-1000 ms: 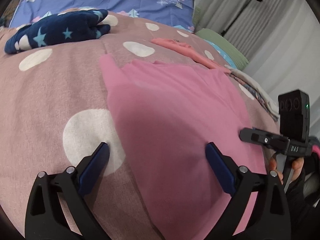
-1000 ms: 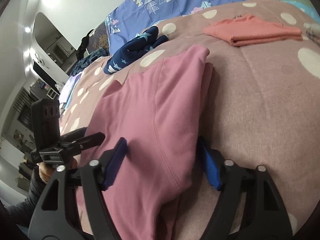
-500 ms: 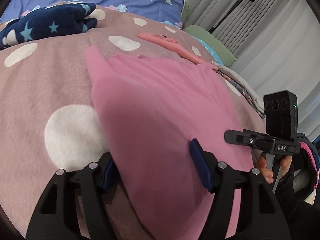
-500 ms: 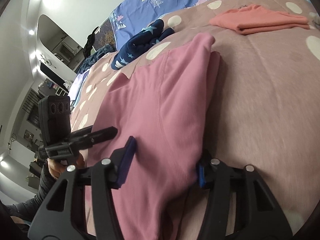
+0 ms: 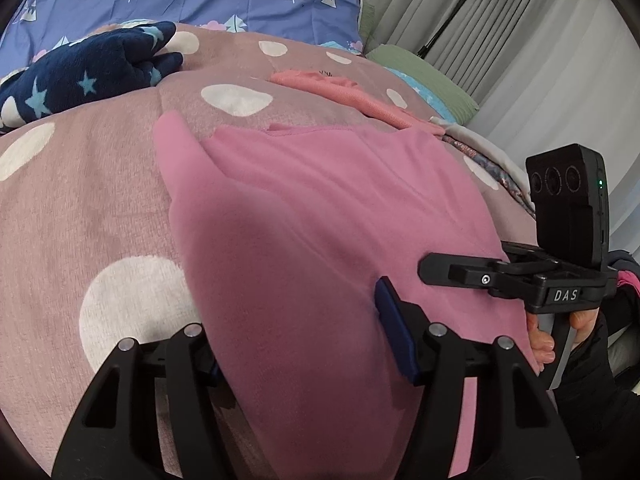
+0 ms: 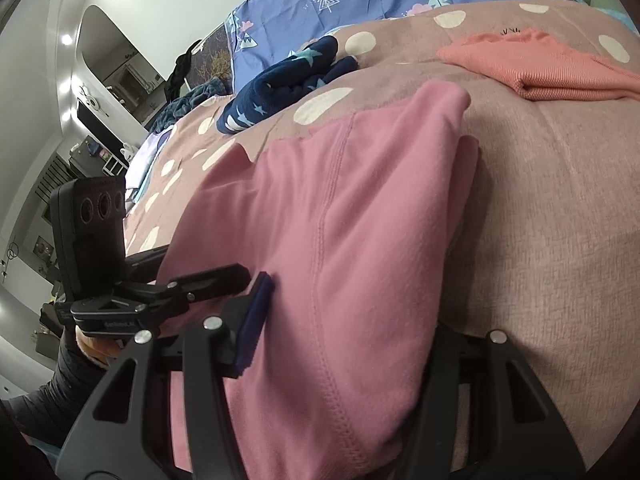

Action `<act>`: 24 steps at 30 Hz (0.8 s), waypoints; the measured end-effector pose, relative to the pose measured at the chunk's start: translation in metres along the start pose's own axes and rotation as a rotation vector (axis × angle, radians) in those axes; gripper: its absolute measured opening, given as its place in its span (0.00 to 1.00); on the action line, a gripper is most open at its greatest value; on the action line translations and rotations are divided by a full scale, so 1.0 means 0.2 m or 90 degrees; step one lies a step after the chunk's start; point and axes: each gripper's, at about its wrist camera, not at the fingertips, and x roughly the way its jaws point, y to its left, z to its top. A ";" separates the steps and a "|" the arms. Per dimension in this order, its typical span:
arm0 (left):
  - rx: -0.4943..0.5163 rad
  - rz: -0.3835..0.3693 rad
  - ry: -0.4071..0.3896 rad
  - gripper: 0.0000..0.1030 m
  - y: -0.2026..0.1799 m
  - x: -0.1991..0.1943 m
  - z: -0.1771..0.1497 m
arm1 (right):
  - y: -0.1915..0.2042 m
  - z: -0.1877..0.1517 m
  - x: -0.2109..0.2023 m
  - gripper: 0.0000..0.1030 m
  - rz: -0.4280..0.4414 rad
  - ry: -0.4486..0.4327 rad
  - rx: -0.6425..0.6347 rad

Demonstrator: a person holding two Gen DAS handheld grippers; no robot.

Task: Fold small clothes
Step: 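Grasp the folded pink shirt edge with the left tool while the right tool grasps it, then lift the folded pink shirt with both tools and carry it to the clothes stack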

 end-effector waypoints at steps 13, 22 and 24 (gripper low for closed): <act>0.015 0.024 -0.008 0.54 -0.02 0.00 0.00 | 0.02 -0.02 -0.01 0.43 -0.023 -0.025 -0.015; 0.082 0.086 -0.046 0.24 -0.18 -0.13 0.01 | 0.30 -0.07 -0.15 0.17 -0.154 -0.096 -0.107; 0.113 0.098 -0.071 0.23 -0.27 -0.22 0.02 | 0.41 -0.09 -0.27 0.17 -0.182 -0.137 -0.138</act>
